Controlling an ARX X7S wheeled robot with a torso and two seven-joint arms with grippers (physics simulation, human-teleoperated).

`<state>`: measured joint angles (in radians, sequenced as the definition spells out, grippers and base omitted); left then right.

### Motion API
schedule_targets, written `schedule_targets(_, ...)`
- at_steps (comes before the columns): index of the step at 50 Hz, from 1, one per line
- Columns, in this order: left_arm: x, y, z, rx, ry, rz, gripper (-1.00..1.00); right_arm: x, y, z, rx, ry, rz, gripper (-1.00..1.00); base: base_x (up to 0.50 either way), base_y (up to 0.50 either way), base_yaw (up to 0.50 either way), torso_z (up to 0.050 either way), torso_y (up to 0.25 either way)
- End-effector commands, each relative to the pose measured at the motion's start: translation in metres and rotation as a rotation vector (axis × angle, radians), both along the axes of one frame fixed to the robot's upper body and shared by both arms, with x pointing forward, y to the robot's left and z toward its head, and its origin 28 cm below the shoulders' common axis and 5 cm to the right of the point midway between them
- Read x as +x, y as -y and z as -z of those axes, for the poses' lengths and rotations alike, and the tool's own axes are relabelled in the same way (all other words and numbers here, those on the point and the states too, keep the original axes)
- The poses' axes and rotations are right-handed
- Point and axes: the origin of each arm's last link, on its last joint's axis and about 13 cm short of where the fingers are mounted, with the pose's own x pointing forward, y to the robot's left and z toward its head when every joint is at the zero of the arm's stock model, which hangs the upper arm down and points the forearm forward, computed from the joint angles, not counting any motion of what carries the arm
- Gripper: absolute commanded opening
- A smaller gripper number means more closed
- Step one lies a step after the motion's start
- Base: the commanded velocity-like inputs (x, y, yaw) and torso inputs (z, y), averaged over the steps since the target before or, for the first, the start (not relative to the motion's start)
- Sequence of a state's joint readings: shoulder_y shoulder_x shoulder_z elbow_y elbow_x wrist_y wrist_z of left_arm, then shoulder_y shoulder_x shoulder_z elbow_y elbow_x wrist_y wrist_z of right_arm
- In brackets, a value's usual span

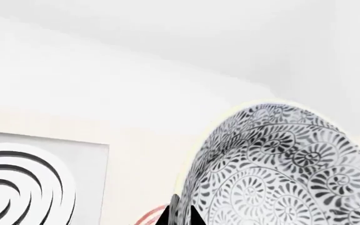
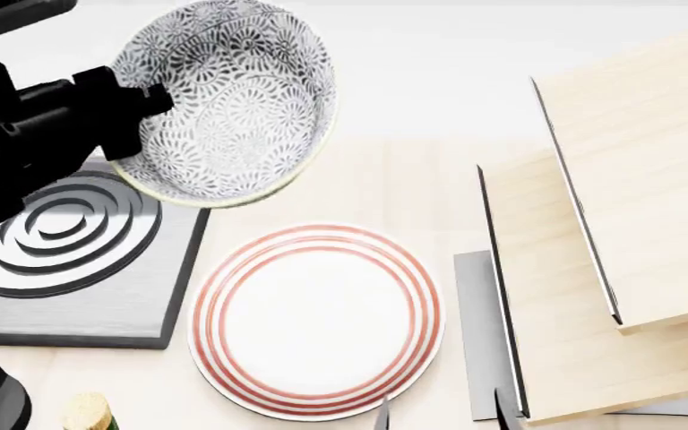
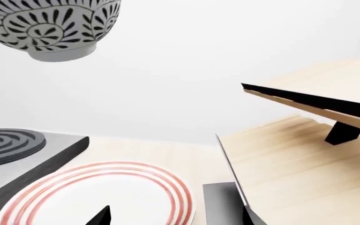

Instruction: Pick up the akita bowl and put it on the plate.

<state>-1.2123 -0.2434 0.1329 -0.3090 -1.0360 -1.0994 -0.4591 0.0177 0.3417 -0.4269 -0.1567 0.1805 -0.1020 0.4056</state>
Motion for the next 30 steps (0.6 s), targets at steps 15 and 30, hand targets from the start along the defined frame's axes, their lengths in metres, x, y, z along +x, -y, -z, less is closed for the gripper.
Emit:
schedule_targets(15,0.003,0.027,0.014,0.001,-0.122,0.038,-1.0,-0.001,-0.001,0.002,-0.006,-0.005,-0.007,1.0,0.0,0.0,0.0,0.0,0.001)
schedule_targets(30,0.005,0.044,0.015,0.076,-0.096,0.075,-1.0,-0.001,0.0,0.005,-0.001,-0.013,-0.004,1.0,0.0,0.0,0.0,0.0,0.0)
